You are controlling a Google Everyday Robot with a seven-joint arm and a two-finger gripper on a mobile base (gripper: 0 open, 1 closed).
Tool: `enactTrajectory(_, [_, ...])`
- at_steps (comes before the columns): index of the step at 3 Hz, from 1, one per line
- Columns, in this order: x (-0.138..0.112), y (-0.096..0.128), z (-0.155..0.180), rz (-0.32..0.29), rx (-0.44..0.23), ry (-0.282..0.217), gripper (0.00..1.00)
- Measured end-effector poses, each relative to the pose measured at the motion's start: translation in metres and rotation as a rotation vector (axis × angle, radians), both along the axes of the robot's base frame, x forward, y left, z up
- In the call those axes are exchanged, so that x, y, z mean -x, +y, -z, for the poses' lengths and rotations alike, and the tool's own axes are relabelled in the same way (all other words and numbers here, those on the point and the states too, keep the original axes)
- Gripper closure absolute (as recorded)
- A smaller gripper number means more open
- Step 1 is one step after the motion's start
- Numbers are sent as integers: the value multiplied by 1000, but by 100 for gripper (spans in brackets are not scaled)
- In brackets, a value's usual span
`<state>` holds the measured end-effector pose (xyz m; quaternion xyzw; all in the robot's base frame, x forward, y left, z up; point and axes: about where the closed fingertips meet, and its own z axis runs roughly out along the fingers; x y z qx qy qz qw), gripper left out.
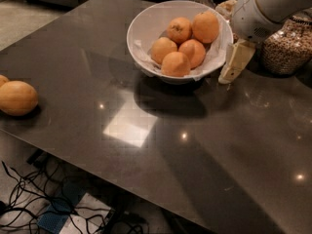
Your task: Pick orange from white bowl
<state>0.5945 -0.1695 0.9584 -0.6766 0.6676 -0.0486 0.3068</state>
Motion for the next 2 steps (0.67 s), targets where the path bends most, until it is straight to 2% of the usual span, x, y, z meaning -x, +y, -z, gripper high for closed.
enactTrajectory(1, [-17, -11, -1, 10, 8, -14, 0])
enactTrajectory(2, [-45, -22, 0, 13, 6, -30, 0])
